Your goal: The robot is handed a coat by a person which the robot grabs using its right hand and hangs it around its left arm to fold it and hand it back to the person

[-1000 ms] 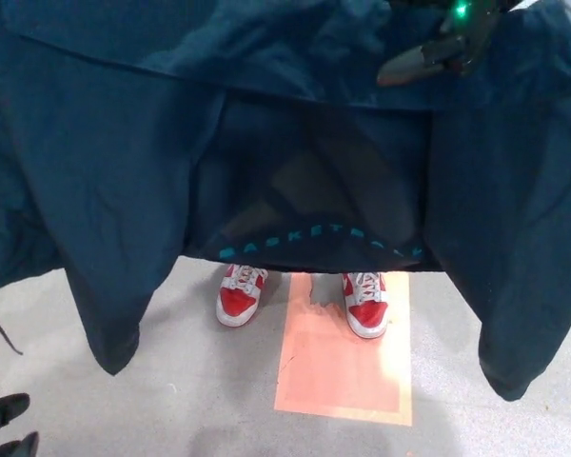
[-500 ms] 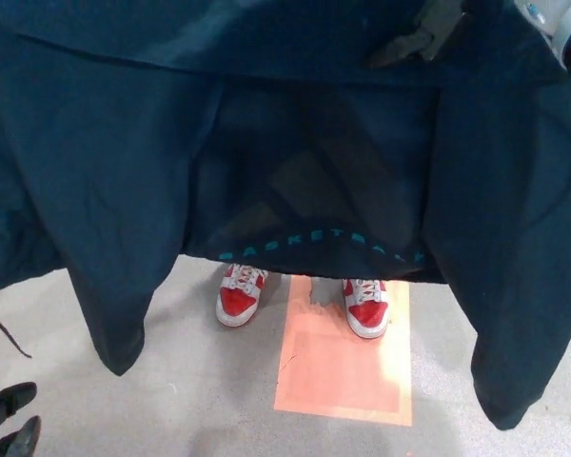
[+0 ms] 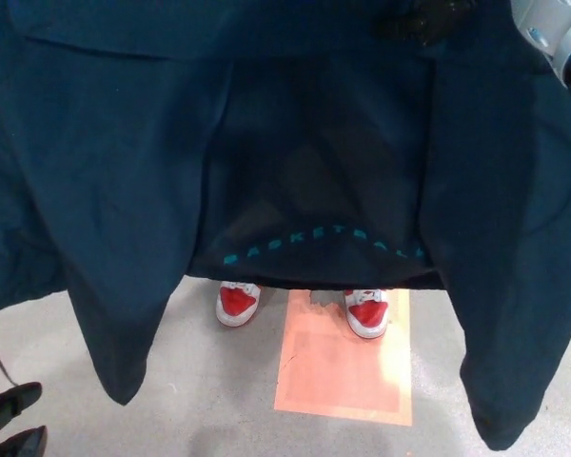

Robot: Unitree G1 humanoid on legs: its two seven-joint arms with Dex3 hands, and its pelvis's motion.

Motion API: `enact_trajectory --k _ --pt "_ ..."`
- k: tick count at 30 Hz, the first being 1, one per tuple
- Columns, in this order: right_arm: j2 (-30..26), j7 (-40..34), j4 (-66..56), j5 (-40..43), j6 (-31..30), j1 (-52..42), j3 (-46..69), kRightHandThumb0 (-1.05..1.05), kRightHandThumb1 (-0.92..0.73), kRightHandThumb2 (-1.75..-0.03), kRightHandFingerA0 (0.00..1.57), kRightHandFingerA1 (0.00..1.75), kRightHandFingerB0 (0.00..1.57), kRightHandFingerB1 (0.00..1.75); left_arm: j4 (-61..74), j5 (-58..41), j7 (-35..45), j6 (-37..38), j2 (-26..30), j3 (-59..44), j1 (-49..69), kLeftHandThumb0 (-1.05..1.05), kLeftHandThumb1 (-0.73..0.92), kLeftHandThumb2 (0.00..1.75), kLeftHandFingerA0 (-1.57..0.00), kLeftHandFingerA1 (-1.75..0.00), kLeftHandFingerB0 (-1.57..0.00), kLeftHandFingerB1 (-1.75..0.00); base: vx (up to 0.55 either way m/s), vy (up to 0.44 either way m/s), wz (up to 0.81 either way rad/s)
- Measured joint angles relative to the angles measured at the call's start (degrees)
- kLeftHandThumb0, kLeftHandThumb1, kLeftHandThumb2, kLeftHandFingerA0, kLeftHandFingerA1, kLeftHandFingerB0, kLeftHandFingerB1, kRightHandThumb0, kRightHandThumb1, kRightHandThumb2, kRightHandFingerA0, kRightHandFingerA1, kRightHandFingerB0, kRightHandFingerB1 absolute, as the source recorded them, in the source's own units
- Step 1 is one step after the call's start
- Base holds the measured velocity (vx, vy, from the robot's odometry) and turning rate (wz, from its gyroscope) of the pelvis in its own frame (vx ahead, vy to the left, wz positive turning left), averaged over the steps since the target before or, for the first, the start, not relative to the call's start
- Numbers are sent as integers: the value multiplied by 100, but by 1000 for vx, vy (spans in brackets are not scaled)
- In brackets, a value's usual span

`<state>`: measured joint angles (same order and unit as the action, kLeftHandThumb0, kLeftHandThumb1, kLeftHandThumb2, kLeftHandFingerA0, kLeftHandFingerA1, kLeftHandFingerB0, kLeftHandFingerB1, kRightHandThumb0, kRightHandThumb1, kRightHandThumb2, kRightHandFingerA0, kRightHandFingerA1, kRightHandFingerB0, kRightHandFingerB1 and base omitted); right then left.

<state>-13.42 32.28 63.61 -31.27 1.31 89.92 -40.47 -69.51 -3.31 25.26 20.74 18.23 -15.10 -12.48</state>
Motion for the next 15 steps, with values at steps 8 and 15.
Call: enact_trajectory --k 8,15 --pt "-10 -722 62 -103 93 0 -4 -33 -87 -64 86 73 76 67 1 -23 33 0 -14 -5 0 -35 55 110 0 -49 0 -48 0 0 0" --pt "-10 -1378 188 -247 104 0 -53 -35 -84 -64 88 75 78 70 13 -49 105 -3 -63 -50 1 -71 84 65 -25 -33 -22 -32 0 0 0"
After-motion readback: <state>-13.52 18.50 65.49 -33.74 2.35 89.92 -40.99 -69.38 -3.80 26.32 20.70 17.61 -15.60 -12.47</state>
